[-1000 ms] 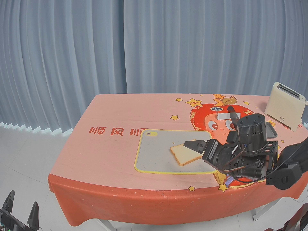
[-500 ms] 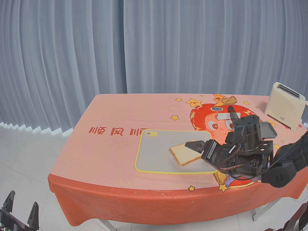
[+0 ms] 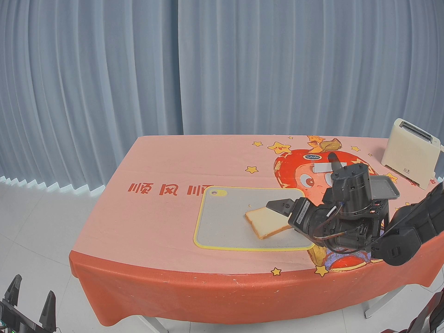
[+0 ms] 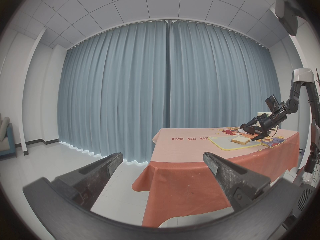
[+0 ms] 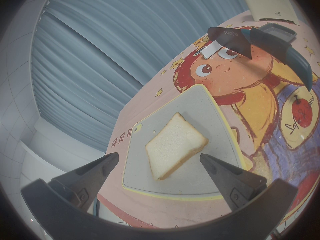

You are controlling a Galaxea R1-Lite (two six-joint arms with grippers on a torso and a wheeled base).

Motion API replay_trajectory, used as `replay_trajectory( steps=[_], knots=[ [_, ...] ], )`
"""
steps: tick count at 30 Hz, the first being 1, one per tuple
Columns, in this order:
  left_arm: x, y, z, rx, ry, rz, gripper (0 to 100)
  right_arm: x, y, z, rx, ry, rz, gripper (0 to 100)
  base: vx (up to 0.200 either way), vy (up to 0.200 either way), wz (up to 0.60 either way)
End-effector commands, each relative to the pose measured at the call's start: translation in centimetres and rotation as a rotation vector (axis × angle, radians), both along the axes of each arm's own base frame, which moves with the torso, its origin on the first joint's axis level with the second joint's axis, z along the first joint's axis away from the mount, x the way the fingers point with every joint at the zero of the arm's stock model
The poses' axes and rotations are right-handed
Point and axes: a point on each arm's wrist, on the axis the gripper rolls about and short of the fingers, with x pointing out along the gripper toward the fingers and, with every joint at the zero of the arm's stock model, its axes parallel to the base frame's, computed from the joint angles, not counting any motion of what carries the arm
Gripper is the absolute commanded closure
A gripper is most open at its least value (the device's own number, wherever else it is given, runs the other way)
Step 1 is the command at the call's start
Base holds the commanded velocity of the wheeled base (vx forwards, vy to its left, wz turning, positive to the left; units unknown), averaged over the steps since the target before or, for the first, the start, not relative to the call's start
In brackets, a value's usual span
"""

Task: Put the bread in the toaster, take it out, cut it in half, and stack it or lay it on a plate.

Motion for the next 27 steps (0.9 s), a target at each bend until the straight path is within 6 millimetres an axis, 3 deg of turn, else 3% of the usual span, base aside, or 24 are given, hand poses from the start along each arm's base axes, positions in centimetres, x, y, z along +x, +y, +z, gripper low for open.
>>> replay_trajectory(
  steps=[1,27],
  knots=[
    [0.1,0.0,-0.5,0.0,0.012,0.001,0,0.4,0.2,-0.4,-0.007,0.007,-0.002,0,0.0,0.0,0.0],
    [0.1,0.0,-0.5,0.0,0.012,0.001,0,2.2,1.5,-0.4,0.009,-0.016,-0.003,0,0.0,0.0,0.0]
  ],
)
